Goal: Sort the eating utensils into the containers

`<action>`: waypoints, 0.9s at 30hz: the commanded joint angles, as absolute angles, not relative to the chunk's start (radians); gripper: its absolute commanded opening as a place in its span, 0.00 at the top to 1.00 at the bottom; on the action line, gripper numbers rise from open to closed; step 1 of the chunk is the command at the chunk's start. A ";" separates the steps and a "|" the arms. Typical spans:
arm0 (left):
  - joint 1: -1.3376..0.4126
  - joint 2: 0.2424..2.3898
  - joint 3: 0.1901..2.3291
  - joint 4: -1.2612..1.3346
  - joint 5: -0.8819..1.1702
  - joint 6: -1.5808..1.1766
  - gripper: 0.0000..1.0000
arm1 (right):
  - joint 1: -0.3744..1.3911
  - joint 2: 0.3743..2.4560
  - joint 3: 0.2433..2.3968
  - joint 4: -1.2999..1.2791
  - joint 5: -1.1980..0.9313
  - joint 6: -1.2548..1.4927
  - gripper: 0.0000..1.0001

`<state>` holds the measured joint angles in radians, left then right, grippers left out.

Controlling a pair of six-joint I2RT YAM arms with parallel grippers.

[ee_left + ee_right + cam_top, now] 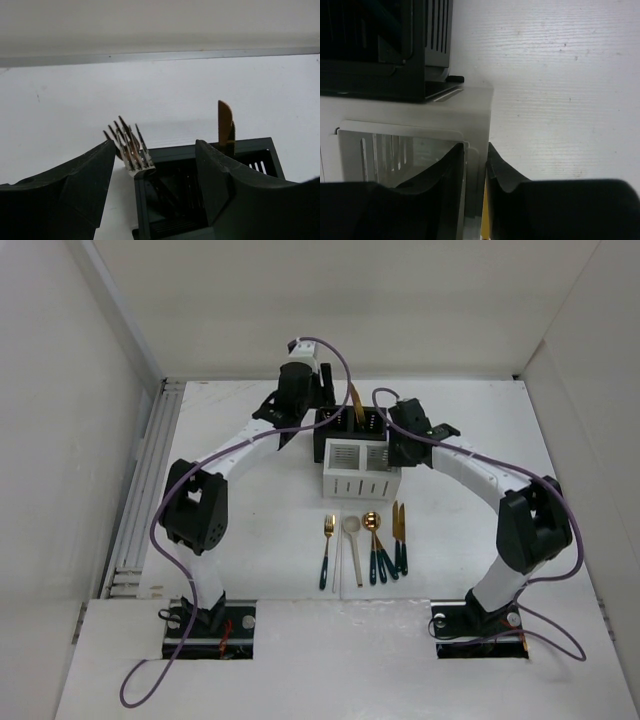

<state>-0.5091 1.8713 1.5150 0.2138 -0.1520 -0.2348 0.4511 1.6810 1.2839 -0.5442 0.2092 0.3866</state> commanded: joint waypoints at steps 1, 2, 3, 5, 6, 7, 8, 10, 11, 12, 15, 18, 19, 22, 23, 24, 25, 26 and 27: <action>-0.482 1.836 1.588 0.102 -0.155 -0.291 0.38 | 0.465 1.631 1.313 -0.494 0.233 0.383 0.72; -0.482 1.836 1.598 0.085 -0.143 -0.291 0.37 | 0.465 1.631 1.313 -0.494 0.233 0.383 0.76; -0.473 1.836 1.598 0.071 -0.143 -0.301 0.37 | 0.465 1.631 1.313 -0.494 0.233 0.397 0.76; -0.472 1.827 1.608 0.037 -0.143 -0.301 0.37 | 0.474 1.631 1.313 -0.473 0.233 0.397 0.76; -0.462 1.816 1.608 0.028 -0.143 -0.311 0.37 | 0.474 1.641 1.322 -0.472 0.233 0.397 0.76; -0.462 1.816 1.608 0.028 -0.143 -0.311 0.37 | 0.474 1.641 1.322 -0.472 0.233 0.397 0.76; -0.462 1.806 1.608 0.002 -0.152 -0.311 0.37 | 0.474 1.652 1.333 -0.472 0.233 0.397 0.76; -0.453 1.805 1.608 -0.017 -0.152 -0.336 0.37 | 0.474 1.663 1.344 -0.472 0.224 0.397 0.77; -0.453 1.796 1.608 -0.029 -0.152 -0.336 0.37 | 0.474 1.663 1.353 -0.472 0.213 0.397 0.79; -0.453 1.796 1.599 -0.029 -0.152 -0.336 0.37 | 0.474 1.673 1.364 -0.472 0.213 0.397 0.80; -0.443 1.787 1.589 -0.040 -0.141 -0.347 0.36 | 0.483 1.674 1.364 -0.472 0.204 0.432 0.84; -0.443 1.787 1.589 -0.040 -0.141 -0.347 0.36 | 0.503 1.674 1.364 -0.472 0.193 0.451 0.85; -0.443 1.787 1.589 -0.040 -0.141 -0.347 0.36 | 0.503 1.674 1.364 -0.472 0.193 0.451 0.88; -0.434 1.787 1.589 -0.040 -0.141 -0.356 0.36 | 0.503 1.683 1.387 -0.535 0.228 0.540 1.00; -0.434 1.787 1.589 -0.040 -0.141 -0.356 0.36 | 0.503 1.683 1.387 -0.554 0.239 0.570 1.00; -0.434 1.787 1.589 -0.040 -0.141 -0.356 0.36 | 0.503 1.693 1.397 -0.563 0.239 0.606 1.00; -0.434 1.787 1.589 -0.040 -0.141 -0.356 0.36 | 0.503 1.694 1.397 -0.563 0.239 0.617 1.00; -0.434 1.787 1.589 -0.040 -0.141 -0.356 0.36 | 0.503 1.704 1.407 -0.563 0.251 0.627 1.00; -0.434 1.787 1.589 -0.040 -0.141 -0.356 0.36 | 0.503 1.704 1.407 -0.563 0.252 0.627 1.00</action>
